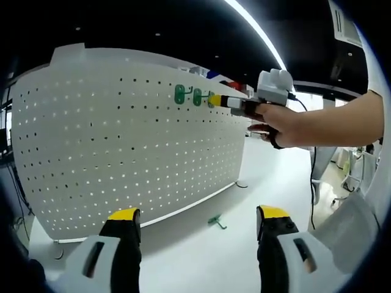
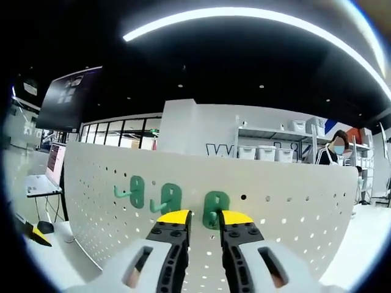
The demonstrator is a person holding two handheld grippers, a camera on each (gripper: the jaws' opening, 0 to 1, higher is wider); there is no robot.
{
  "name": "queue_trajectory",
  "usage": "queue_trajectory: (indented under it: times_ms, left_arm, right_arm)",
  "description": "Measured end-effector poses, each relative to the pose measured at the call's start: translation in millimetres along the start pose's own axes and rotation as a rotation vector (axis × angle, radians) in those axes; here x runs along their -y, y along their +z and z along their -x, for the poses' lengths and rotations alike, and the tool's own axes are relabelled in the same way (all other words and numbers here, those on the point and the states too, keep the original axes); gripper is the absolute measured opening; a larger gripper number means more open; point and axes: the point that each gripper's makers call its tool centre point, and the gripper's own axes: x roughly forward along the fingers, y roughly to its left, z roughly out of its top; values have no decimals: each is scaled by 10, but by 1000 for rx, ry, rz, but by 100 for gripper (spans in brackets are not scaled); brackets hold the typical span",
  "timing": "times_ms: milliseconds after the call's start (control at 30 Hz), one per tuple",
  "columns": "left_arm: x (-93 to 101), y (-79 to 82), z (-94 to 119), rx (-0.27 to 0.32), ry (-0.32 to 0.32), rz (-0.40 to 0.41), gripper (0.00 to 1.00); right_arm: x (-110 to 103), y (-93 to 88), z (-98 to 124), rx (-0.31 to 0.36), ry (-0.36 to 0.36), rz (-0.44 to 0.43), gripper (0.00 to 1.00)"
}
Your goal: Insert the hook assembly into the mounting plate slot until the hook locks in place.
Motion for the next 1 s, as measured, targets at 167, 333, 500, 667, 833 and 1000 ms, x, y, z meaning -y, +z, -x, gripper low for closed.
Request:
queue_trajectory:
  times_ms: [167,333,500,667,833,1000]
  left_arm:
    - [9,-14,5,-4,-2,0,80]
    - [3,-13,8,-4,0,0,80]
    - [0,-16,11,-4,2,1,80]
    - [10,-28,10,-7,0,0,80]
    - [3,-22,11,-5,1,1,80]
    - [3,-11,11,-2,1,-1,80]
  right_arm:
    - [-28,-16,13,-4,15,15,25]
    - [-49,-63,36,-24,30,25,32]
    - [-87,-100,69,-31,51,33,39]
    - [-130,-109,100,-24,75,19,47]
    - [-178,-87,108,-7,99,-6,57]
    - [-204,-95,107,-9,106,-13,58]
